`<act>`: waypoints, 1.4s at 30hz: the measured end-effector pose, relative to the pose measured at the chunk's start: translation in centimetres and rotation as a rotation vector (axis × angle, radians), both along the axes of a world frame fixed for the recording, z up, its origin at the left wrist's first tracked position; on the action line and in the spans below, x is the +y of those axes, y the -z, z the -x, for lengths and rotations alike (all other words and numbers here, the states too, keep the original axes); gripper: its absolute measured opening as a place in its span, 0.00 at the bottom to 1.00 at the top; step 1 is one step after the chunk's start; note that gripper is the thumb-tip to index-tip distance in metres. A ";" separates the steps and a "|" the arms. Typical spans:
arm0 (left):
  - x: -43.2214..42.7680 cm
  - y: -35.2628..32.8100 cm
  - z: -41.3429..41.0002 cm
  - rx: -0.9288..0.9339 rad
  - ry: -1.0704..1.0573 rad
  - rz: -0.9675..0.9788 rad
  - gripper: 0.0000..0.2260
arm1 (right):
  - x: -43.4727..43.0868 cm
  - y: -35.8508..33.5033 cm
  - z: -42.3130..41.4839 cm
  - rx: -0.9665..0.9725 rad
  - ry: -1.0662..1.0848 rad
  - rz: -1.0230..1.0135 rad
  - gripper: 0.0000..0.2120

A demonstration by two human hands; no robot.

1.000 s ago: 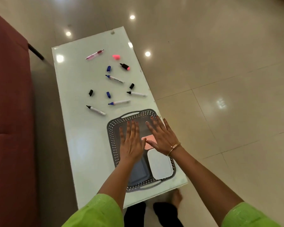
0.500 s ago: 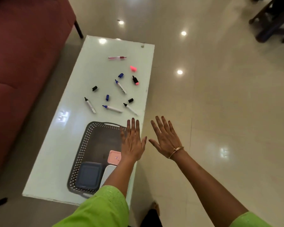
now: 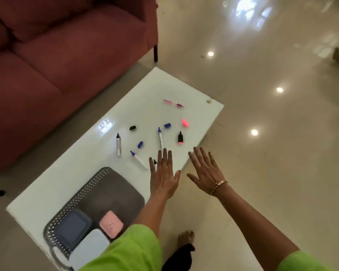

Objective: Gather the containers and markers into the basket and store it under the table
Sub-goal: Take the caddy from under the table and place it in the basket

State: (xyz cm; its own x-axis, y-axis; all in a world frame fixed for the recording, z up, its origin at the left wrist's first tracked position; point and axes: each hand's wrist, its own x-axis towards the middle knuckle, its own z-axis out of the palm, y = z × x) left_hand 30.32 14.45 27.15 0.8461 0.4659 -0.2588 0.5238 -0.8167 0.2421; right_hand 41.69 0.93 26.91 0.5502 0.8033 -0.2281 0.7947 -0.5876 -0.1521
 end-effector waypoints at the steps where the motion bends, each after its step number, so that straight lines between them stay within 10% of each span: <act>1: 0.0 -0.2 -1.6 0.000 -0.029 0.005 0.31 | 0.4 -0.3 -2.1 0.005 -0.029 0.018 0.35; 21: -7.5 6.3 -23.0 0.072 -0.545 0.073 0.30 | 1.3 7.4 -28.6 0.065 -0.434 -0.052 0.31; 32: -17.2 23.4 -33.9 -0.181 -1.099 0.658 0.22 | -6.5 24.6 -37.6 0.491 0.120 -0.128 0.13; 42: -8.0 42.7 -38.3 -0.558 -1.438 0.463 0.13 | 3.5 44.7 -41.8 0.876 0.466 -0.438 0.19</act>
State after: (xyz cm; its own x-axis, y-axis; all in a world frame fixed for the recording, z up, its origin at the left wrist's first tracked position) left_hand 68.59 6.42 -15.59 -0.1702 0.8912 -0.4206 0.5197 0.4438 0.7301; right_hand 83.49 4.39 -17.79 0.6078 0.6649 -0.4342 0.0212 -0.5602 -0.8281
